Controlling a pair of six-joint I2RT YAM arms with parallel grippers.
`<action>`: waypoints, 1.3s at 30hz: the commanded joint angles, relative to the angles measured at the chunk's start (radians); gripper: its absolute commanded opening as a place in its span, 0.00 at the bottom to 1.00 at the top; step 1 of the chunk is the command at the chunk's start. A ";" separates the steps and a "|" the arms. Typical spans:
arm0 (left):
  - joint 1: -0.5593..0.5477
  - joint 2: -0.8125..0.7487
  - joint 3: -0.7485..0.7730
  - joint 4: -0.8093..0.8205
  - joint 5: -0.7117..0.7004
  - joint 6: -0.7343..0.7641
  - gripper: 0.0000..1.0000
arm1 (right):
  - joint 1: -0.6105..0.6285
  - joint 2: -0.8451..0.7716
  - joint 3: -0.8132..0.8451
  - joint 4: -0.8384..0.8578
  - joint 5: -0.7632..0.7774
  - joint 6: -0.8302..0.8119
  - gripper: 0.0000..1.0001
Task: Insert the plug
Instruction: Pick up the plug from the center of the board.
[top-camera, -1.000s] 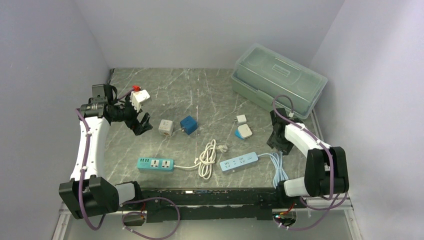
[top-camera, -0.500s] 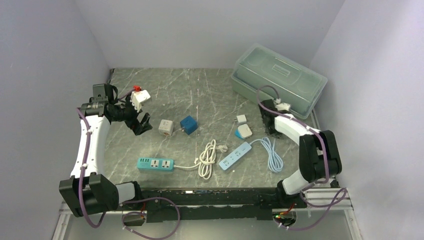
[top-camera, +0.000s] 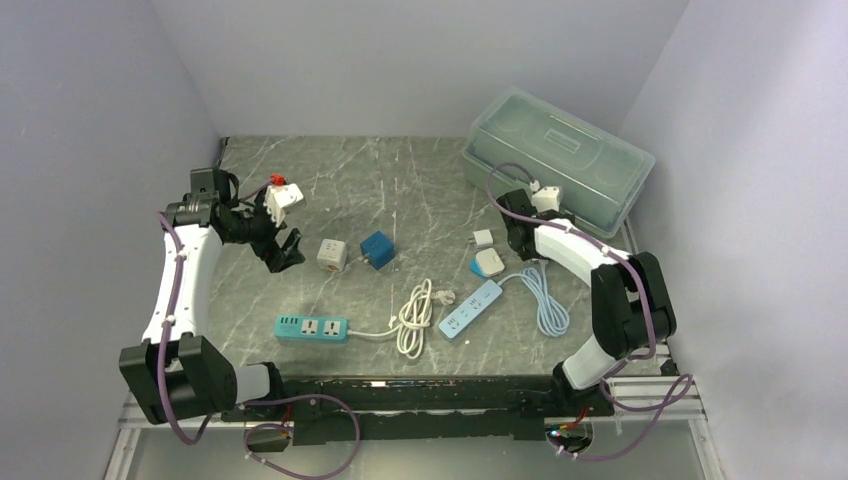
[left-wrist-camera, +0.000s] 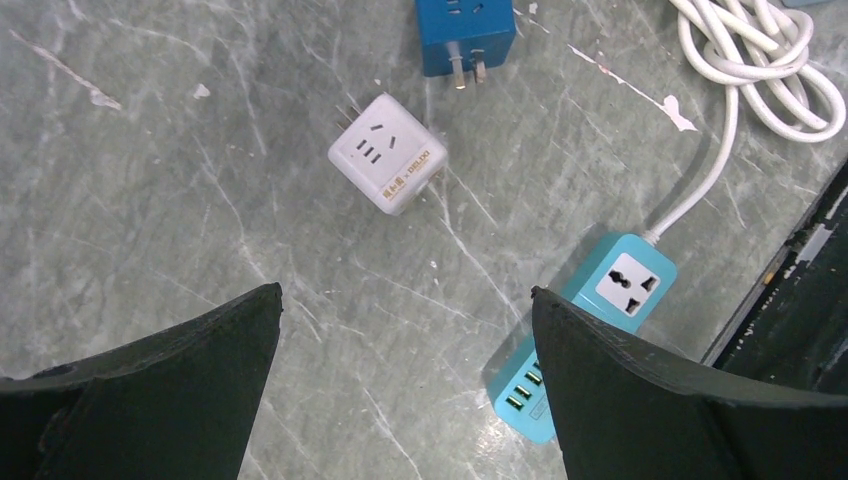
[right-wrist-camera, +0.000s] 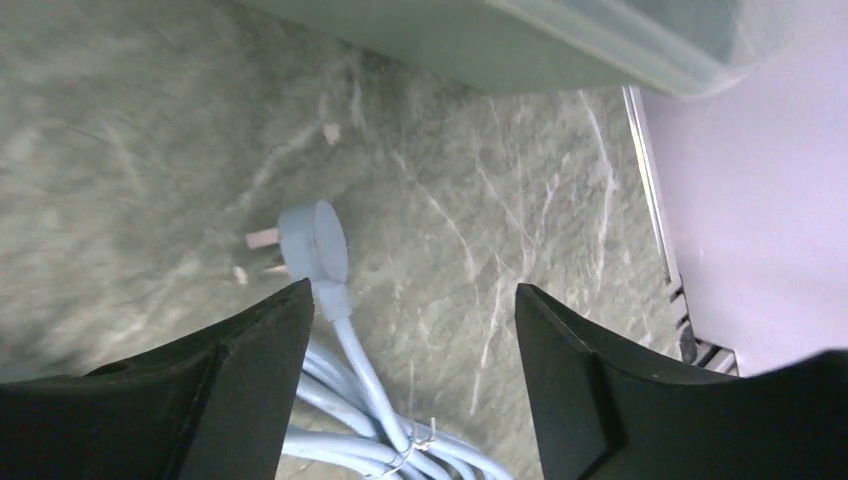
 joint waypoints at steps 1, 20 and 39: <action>0.001 0.032 0.003 -0.068 0.044 0.056 1.00 | 0.036 -0.096 0.120 -0.034 -0.033 -0.015 0.79; -0.013 -0.074 -0.228 -0.291 -0.117 0.621 1.00 | 0.468 0.242 0.555 0.328 -0.776 -0.225 1.00; -0.004 -0.130 -0.238 -0.202 -0.123 0.541 1.00 | 0.633 0.671 1.004 0.304 -0.717 -0.120 1.00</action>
